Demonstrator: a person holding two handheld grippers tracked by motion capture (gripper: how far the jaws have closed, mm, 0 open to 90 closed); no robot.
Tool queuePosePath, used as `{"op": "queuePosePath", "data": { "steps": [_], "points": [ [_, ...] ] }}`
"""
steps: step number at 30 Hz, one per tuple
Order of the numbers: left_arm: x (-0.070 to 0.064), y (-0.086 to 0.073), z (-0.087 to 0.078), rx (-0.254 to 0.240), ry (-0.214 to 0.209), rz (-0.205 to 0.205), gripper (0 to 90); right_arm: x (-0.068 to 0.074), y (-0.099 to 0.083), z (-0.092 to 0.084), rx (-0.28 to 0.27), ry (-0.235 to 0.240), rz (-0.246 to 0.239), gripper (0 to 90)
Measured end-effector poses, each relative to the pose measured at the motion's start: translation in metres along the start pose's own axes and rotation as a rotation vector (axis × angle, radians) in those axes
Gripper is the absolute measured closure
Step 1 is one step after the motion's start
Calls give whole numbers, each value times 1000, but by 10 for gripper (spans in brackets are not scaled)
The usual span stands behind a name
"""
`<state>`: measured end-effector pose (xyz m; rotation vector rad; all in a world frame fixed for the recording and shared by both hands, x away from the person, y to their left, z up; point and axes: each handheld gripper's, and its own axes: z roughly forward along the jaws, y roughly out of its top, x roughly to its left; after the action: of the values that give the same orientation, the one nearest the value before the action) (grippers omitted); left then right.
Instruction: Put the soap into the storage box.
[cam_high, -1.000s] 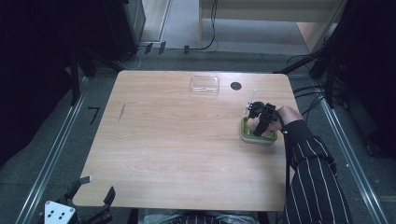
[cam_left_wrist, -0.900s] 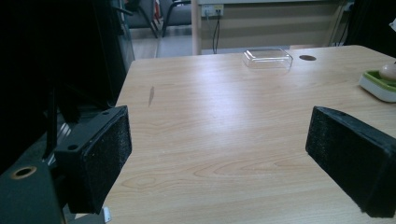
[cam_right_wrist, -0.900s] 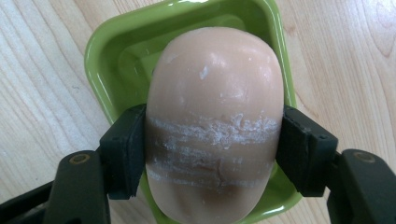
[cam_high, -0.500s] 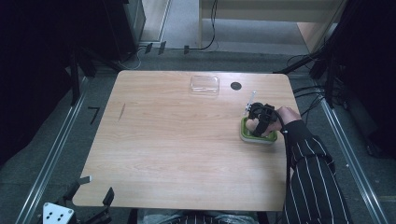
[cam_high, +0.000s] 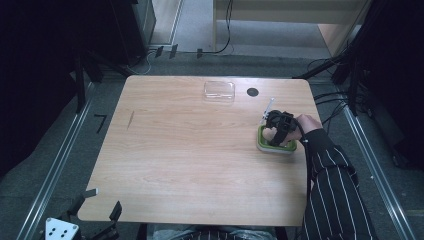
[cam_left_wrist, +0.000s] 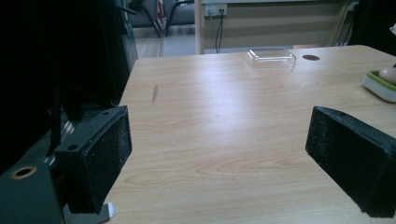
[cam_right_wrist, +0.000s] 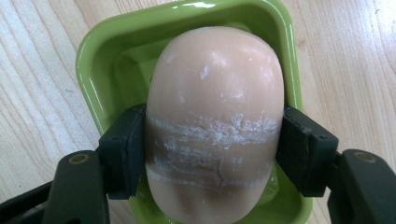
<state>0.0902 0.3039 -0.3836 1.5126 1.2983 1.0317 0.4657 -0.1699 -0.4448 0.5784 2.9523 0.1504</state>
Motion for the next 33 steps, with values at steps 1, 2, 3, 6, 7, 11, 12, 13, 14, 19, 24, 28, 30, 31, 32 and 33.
{"op": "queuePosePath", "data": {
  "steps": [1, 2, 3, 6, 7, 11, 12, 13, 14, 19, 24, 28, 30, 31, 32, 33],
  "points": [
    [0, 0, 0, -1, 0, 0, 72, 0, 0, 0, 0, 1, 4, 325],
    [0, 0, 0, 0, 0, -1, 72, 0, 0, 0, -2, 0, 0, 324],
    [0, 0, 0, 0, 0, -1, 72, 0, 0, 0, 0, -1, 1, 323],
    [0, 0, 0, 0, 0, 0, 72, 0, 0, 0, 1, -3, 4, 321],
    [0, 0, 0, -1, 0, -1, 72, 0, 0, 0, 2, -2, 6, 321],
    [0, 0, 0, -1, 0, -1, 72, 0, 0, 0, 3, -2, 5, 320],
    [0, 0, 0, -1, 0, -1, 72, 0, 0, 0, 3, 0, 10, 320],
    [0, 0, 0, 0, 1, 0, 72, 0, 0, 0, 2, 0, 12, 319],
    [0, 0, 0, 0, 1, 0, 72, 0, 0, 0, -1, -1, 10, 319],
    [0, 0, 0, -1, 0, 0, 72, 0, 0, 0, -3, -1, 17, 317],
    [0, 0, 0, -2, 0, 0, 72, 0, 0, 0, -6, 3, 18, 317],
    [0, 0, 0, -1, 1, 1, 72, 0, 0, 0, -3, 4, 19, 317],
    [0, 0, 0, -1, 0, -1, 72, 0, 0, 0, -6, 7, 18, 308],
    [0, 0, 0, -1, 0, -1, 72, 0, -1, -1, -8, 6, 20, 299],
    [0, 0, 1, 1, 1, -2, 72, 0, -1, -2, -11, 3, 19, 284],
    [0, 0, 1, 0, 0, -2, 72, 0, -1, -3, -9, -2, 20, 273]
  ]
}}
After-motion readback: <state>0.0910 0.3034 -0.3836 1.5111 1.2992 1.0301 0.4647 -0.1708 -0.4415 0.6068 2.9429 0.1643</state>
